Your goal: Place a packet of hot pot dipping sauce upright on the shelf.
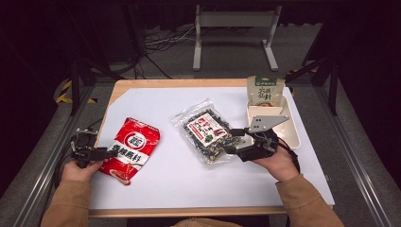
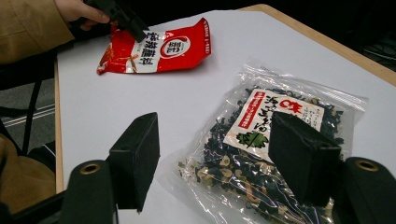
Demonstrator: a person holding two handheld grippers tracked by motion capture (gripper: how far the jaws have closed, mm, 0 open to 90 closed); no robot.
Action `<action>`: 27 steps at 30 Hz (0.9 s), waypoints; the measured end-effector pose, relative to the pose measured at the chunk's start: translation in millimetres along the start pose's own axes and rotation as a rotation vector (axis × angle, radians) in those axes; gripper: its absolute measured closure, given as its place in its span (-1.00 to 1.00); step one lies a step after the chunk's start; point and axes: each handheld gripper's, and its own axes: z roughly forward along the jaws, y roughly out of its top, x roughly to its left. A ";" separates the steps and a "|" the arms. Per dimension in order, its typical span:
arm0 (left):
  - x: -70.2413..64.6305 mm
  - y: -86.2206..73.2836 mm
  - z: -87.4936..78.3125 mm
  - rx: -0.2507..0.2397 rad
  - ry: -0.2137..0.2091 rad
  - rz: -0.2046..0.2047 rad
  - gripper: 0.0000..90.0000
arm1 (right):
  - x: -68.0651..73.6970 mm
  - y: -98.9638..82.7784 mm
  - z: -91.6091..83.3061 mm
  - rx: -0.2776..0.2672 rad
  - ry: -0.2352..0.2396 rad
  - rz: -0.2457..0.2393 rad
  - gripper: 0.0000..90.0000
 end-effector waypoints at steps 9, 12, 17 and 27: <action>-1.8 0.2 -3.2 0.003 -0.020 -0.002 0.44 | 0.0 -0.3 0.7 0.002 0.004 0.000 -0.26; -2.2 0.8 -4.2 0.001 -0.019 -0.012 0.53 | 0.2 -0.6 1.1 0.004 0.004 -0.001 -0.26; -1.5 1.2 -7.3 0.001 -0.032 -0.020 0.66 | 0.2 -1.1 2.5 0.012 0.001 -0.002 -0.26; -9.9 -0.9 -16.4 -0.036 -0.010 0.013 0.79 | 1.1 -1.0 4.1 0.015 0.010 -0.003 -0.20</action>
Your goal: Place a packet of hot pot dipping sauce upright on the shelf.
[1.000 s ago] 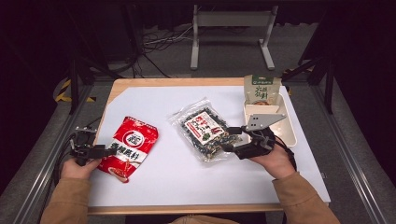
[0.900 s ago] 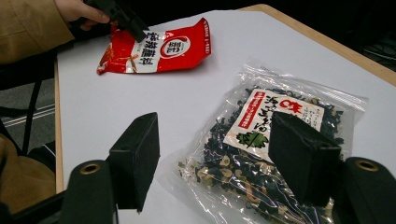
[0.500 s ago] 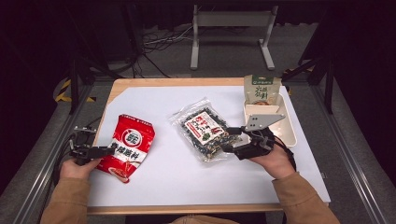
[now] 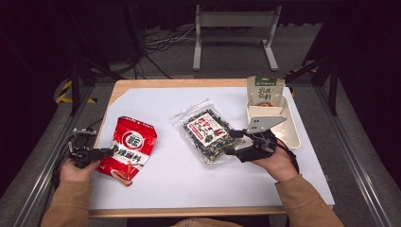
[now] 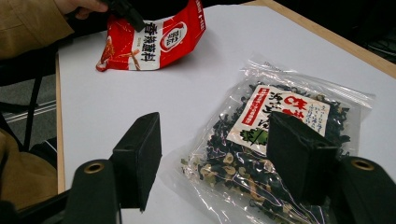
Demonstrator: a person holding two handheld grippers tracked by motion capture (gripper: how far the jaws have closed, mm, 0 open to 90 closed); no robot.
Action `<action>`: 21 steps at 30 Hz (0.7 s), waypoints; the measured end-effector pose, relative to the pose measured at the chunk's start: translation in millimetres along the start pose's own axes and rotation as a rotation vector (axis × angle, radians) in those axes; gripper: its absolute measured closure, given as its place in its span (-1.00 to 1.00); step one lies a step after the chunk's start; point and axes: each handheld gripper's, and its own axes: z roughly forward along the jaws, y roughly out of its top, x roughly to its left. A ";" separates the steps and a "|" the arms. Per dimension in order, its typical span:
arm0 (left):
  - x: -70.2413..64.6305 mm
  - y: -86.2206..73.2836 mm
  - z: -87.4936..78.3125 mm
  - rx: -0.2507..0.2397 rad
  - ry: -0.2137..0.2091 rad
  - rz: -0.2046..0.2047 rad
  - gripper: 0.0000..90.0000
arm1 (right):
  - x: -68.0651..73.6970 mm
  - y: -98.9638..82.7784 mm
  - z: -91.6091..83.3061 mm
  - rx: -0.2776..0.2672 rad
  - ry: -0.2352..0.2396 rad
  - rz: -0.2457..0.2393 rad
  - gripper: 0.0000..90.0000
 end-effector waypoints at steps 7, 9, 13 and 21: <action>-9.2 -1.6 -18.3 -0.098 -0.008 0.020 0.81 | 1.6 0.6 1.7 0.001 0.009 0.004 -0.16; -15.7 -1.2 -23.0 -0.124 -0.010 0.043 0.81 | 2.8 1.1 2.7 0.004 0.011 0.003 -0.15; -26.8 0.1 -28.5 -0.159 -0.005 0.078 0.82 | 6.4 2.7 6.7 0.007 0.020 0.001 -0.13; -54.7 2.6 -43.1 -0.255 -0.021 0.134 0.82 | 14.5 4.9 18.1 0.012 0.039 -0.005 -0.12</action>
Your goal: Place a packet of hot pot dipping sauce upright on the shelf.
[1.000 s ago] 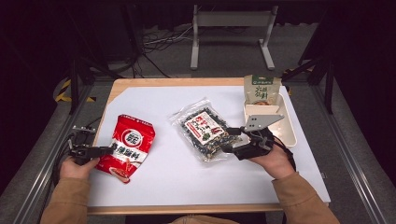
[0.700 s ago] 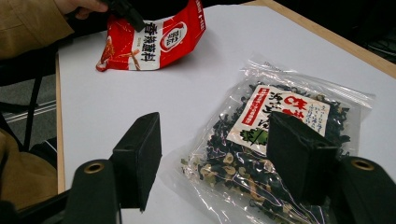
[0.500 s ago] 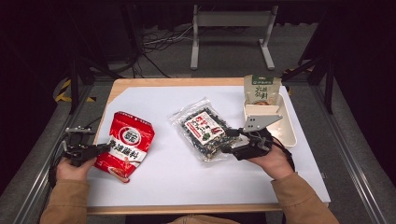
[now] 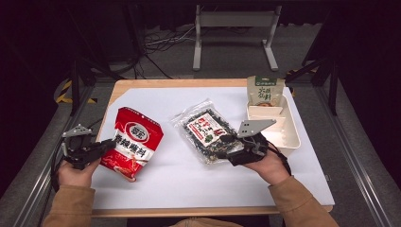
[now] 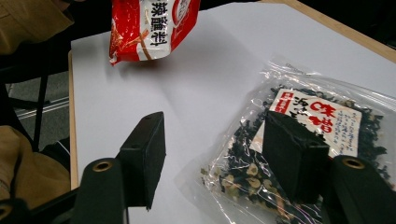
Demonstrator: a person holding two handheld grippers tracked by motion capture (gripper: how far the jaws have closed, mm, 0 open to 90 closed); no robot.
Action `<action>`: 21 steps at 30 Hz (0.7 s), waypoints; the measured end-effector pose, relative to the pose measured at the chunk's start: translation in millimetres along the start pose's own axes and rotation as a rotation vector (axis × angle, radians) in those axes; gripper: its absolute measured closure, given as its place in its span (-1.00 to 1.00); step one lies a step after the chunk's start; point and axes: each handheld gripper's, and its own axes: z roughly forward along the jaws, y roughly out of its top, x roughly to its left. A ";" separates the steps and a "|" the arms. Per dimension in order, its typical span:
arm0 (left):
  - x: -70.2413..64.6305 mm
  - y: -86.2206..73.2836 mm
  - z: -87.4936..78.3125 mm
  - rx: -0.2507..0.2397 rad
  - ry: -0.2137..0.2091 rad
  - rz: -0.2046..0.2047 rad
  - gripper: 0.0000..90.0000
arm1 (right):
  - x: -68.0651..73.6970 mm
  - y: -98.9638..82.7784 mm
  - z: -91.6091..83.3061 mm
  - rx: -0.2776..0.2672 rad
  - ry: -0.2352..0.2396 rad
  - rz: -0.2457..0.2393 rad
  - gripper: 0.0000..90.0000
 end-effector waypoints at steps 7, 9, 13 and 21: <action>-24.5 8.1 -4.4 -0.065 -0.025 0.049 0.81 | 9.6 4.3 12.2 0.001 0.028 -0.004 -0.09; -31.7 10.7 -4.3 -0.078 -0.044 0.061 0.82 | 12.0 5.3 15.7 0.001 0.032 -0.003 -0.08; -43.5 15.6 -1.0 -0.090 -0.065 0.079 0.81 | 14.2 5.6 21.2 0.002 0.033 0.005 -0.07; -64.3 23.5 9.7 -0.100 -0.100 0.125 0.81 | 16.1 5.8 26.0 -0.017 0.028 0.024 -0.07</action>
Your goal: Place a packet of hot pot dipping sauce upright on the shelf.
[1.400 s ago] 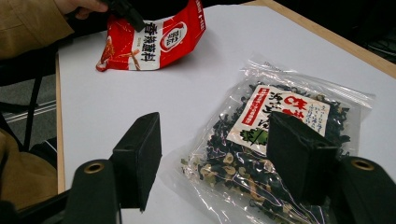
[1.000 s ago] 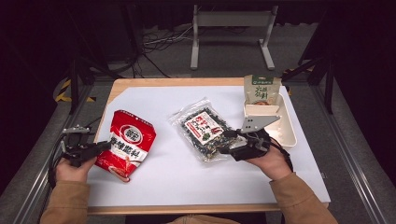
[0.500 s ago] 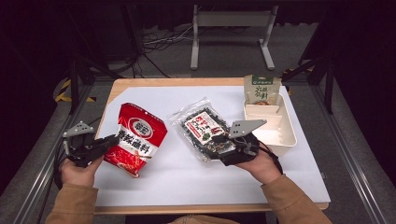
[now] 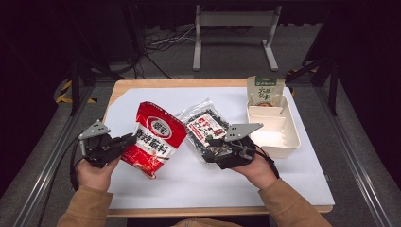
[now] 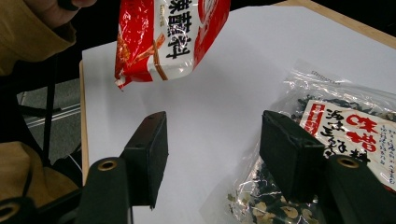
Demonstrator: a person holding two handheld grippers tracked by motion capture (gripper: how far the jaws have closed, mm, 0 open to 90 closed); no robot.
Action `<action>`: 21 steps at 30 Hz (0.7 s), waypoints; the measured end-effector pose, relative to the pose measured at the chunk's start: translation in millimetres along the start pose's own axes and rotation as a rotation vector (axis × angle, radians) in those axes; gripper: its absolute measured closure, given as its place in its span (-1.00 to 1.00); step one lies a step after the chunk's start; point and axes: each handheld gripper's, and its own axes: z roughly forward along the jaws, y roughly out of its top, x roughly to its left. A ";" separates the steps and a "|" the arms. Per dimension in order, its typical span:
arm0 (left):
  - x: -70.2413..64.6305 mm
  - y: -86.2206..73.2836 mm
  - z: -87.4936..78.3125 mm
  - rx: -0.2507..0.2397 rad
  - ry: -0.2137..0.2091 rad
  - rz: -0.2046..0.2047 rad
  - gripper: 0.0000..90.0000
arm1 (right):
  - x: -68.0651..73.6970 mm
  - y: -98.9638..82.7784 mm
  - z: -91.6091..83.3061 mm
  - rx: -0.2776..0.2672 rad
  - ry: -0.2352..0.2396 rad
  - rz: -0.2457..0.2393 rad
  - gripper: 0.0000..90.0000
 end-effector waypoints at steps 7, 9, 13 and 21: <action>-15.5 7.4 10.2 -0.020 -0.025 0.028 0.81 | 0.7 -0.9 6.2 -0.008 -0.011 0.022 -0.05; -20.9 10.6 13.5 -0.028 -0.035 0.027 0.81 | 1.2 -1.5 10.8 -0.014 -0.001 0.042 -0.04; -25.3 12.9 16.1 -0.035 -0.051 0.029 0.81 | 2.0 -0.7 15.1 -0.029 0.009 0.052 -0.04; -37.3 15.6 21.0 -0.062 -0.085 0.031 0.81 | -1.1 0.5 25.8 -0.061 0.048 0.127 0.02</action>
